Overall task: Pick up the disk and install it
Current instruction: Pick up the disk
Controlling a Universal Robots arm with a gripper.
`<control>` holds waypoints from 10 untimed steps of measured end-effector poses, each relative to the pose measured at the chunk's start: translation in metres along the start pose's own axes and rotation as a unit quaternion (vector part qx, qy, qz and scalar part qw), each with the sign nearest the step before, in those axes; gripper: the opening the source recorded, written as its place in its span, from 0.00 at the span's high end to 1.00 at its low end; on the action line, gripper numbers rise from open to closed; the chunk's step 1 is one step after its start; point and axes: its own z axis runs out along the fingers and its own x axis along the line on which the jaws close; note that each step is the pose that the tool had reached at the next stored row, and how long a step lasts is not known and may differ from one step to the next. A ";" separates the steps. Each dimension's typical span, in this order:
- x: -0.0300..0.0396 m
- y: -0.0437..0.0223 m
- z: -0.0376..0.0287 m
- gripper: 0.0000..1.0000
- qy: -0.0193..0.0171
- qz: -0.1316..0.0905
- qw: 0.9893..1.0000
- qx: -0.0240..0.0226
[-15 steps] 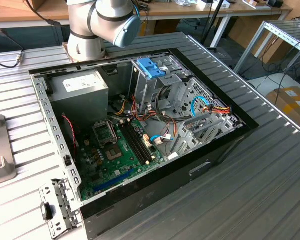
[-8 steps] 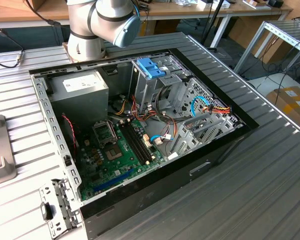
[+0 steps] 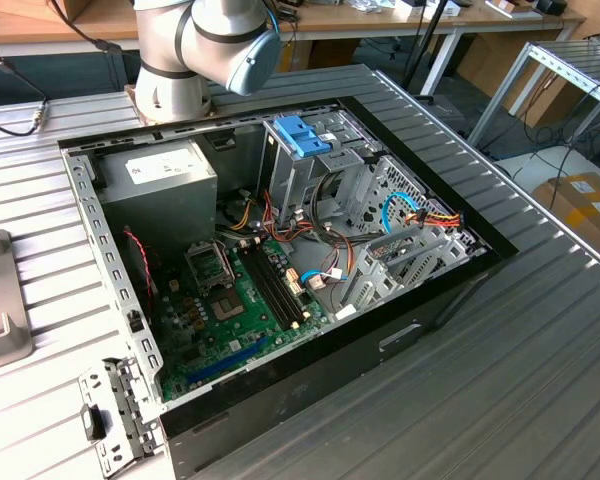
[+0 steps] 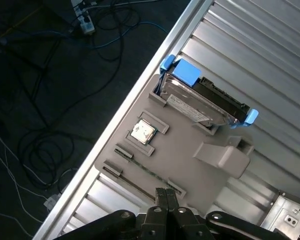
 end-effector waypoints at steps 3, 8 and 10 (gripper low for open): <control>0.0000 0.0000 0.0000 0.90 0.000 -0.011 1.000 0.000; 0.0000 0.0000 0.0000 0.90 0.002 -0.036 0.999 -0.001; 0.0000 0.0000 0.0000 0.90 0.002 -0.043 0.999 -0.001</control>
